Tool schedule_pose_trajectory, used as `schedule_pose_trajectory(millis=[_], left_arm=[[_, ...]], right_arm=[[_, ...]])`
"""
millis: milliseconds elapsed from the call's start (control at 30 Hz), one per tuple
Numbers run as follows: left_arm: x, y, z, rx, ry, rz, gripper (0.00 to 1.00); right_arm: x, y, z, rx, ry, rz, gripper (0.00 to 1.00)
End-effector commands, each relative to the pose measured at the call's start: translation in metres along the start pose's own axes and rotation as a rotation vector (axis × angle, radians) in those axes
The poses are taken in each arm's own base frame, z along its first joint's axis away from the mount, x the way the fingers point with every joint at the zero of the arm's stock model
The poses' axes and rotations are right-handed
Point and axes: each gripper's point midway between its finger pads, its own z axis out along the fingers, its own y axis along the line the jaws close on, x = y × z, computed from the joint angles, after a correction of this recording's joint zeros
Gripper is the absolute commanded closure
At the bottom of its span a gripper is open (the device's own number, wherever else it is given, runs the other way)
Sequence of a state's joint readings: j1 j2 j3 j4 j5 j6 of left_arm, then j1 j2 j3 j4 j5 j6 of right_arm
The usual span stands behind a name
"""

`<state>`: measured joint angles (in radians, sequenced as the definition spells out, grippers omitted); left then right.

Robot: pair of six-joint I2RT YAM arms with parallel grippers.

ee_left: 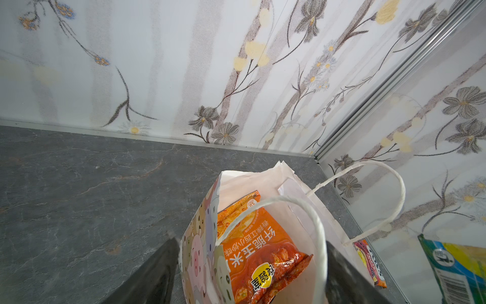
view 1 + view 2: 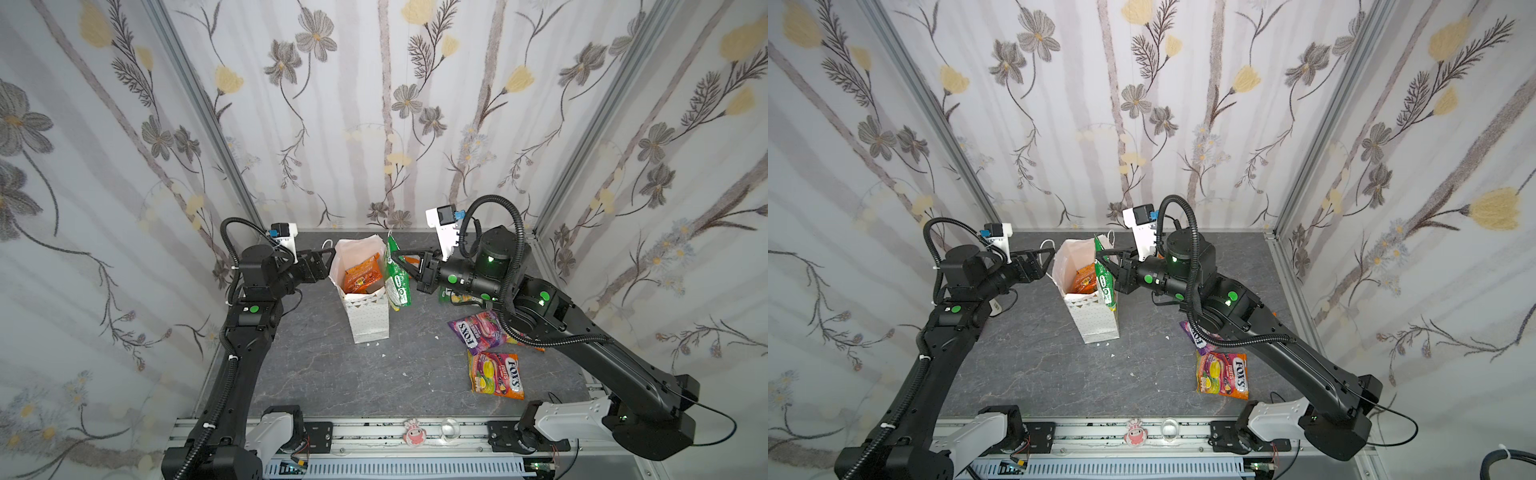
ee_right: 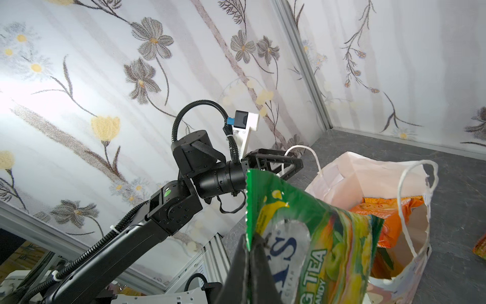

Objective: Place the snacks into the paper bag
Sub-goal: 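Lift the green Fox's spring tea pack with the right gripper over the bag, then lower the green pack into the paper bag with the right gripper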

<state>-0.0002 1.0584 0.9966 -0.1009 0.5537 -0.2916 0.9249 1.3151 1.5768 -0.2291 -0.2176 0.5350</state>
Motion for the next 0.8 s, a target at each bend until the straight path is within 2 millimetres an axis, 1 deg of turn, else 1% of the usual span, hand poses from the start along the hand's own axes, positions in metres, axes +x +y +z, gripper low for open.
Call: schedule_pose_trajectory(millis=[0,133,267,300,333,400,533,633,700,767], left_arm=[[-0.009,-0.006,-0.001,0.027,-0.036,0.016,0.17],[-0.009,-0.007,-0.002,0.029,-0.037,0.015,0.16],[-0.011,-0.008,-0.003,0.033,-0.04,0.018,0.16],[-0.01,-0.009,-0.003,0.035,-0.039,0.016,0.16],[-0.01,-0.009,-0.003,0.034,-0.04,0.016,0.17],[-0.01,-0.009,-0.003,0.035,-0.041,0.018,0.17],[-0.01,-0.009,-0.002,0.039,-0.039,0.013,0.16],[-0.009,-0.009,-0.002,0.043,-0.037,0.01,0.16],[-0.01,-0.009,-0.002,0.042,-0.039,0.012,0.16],[-0.009,-0.009,-0.001,0.04,-0.038,0.011,0.16]], right_arm=[[-0.011,0.013,0.008,-0.046,-0.015,-0.046,1.0],[-0.016,0.013,0.024,-0.039,0.011,-0.094,1.0],[-0.016,0.002,0.047,0.017,0.076,-0.166,1.0],[-0.018,0.0,0.051,0.032,0.082,-0.186,1.0],[-0.015,-0.008,0.061,0.059,0.108,-0.204,1.0],[-0.014,-0.021,0.074,0.112,0.136,-0.256,1.0],[-0.011,-0.045,0.092,0.173,0.185,-0.327,1.0],[-0.01,-0.065,0.099,0.207,0.204,-0.351,1.0],[-0.012,-0.08,0.099,0.241,0.208,-0.355,1.0],[-0.01,-0.087,0.1,0.258,0.217,-0.365,1.0]])
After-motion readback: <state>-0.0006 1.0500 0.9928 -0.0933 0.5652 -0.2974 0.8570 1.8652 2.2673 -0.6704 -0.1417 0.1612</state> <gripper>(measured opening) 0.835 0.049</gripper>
